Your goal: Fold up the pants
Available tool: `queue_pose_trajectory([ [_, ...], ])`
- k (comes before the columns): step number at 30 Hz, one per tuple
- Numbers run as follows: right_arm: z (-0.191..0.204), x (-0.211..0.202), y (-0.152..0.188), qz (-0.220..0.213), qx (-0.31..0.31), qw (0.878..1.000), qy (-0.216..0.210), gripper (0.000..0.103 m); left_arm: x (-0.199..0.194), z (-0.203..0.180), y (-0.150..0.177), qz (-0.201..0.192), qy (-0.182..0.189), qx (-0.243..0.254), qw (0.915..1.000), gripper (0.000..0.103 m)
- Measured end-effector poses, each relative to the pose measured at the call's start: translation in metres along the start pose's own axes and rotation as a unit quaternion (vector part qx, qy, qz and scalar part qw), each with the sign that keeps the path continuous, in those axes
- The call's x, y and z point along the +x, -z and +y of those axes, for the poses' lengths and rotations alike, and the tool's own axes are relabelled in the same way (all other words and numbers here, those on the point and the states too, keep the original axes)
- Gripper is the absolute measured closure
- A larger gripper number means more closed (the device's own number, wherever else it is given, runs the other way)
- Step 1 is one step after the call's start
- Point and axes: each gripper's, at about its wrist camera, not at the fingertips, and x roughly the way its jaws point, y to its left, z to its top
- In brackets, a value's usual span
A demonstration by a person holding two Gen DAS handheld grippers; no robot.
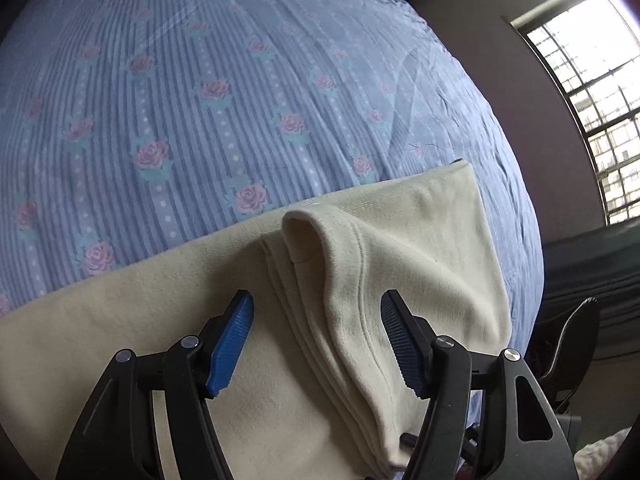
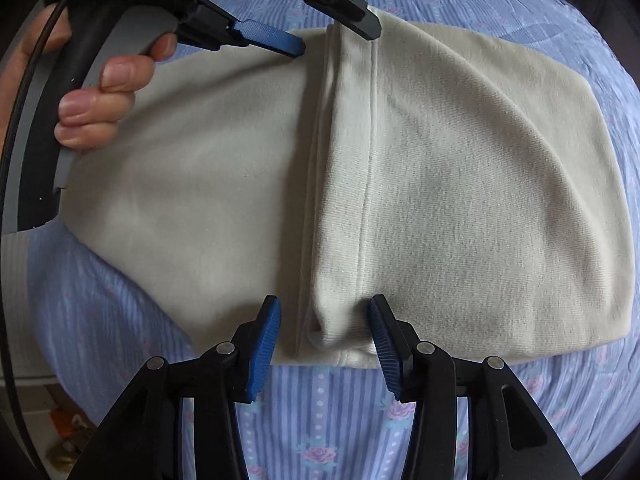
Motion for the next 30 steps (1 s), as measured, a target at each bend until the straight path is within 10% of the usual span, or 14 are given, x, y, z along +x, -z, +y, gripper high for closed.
queue_pose_trajectory([
  [4,0.004,-0.001,0.004,-0.007,0.008,1.000,0.021,0.074,0.010,0.000,-0.002,0.003,0.001,-0.004,1.0000,0.038],
  [13,-0.012,-0.019,0.019,0.002,0.048,0.999,-0.024,0.078,0.012,-0.018,0.004,0.000,-0.035,0.042,0.9985,0.037],
  [24,0.004,-0.017,0.021,-0.016,0.075,0.997,-0.009,0.056,0.024,-0.012,-0.007,0.005,-0.015,0.034,0.9993,0.038],
  [30,-0.003,-0.003,0.018,-0.012,0.086,0.996,-0.024,0.056,0.015,0.003,-0.006,-0.018,0.013,0.002,0.9998,0.084],
])
